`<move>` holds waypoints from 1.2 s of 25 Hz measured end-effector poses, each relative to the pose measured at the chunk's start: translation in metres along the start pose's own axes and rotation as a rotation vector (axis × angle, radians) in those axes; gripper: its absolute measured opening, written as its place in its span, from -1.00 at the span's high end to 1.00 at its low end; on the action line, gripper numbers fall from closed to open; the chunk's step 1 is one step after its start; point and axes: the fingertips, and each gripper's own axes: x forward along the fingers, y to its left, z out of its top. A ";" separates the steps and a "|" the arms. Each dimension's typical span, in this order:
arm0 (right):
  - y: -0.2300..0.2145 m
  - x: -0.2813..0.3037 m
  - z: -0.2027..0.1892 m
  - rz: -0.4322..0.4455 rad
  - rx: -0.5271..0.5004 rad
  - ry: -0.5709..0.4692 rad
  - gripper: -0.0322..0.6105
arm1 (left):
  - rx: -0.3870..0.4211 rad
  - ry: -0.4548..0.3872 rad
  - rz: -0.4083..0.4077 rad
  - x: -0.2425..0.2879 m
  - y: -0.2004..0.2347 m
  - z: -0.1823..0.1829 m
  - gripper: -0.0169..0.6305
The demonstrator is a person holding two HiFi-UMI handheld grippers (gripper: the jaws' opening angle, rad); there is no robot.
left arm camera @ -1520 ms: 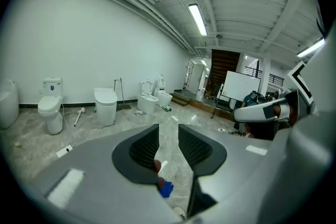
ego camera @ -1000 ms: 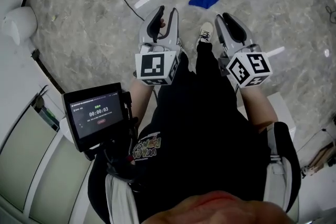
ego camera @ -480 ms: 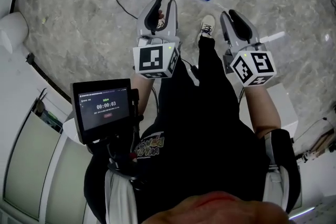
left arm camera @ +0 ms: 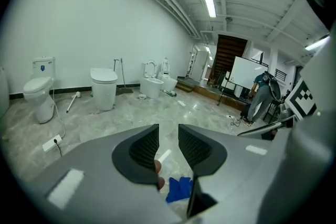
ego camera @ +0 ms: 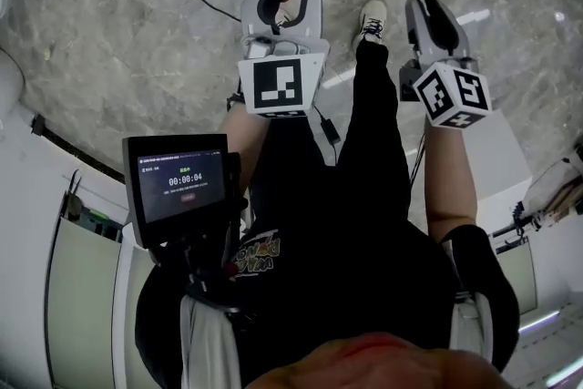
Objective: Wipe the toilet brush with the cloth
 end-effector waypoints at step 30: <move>-0.203 0.003 -0.082 -0.455 -0.132 0.500 0.31 | -0.142 -0.079 -0.030 -0.009 -0.015 0.086 0.59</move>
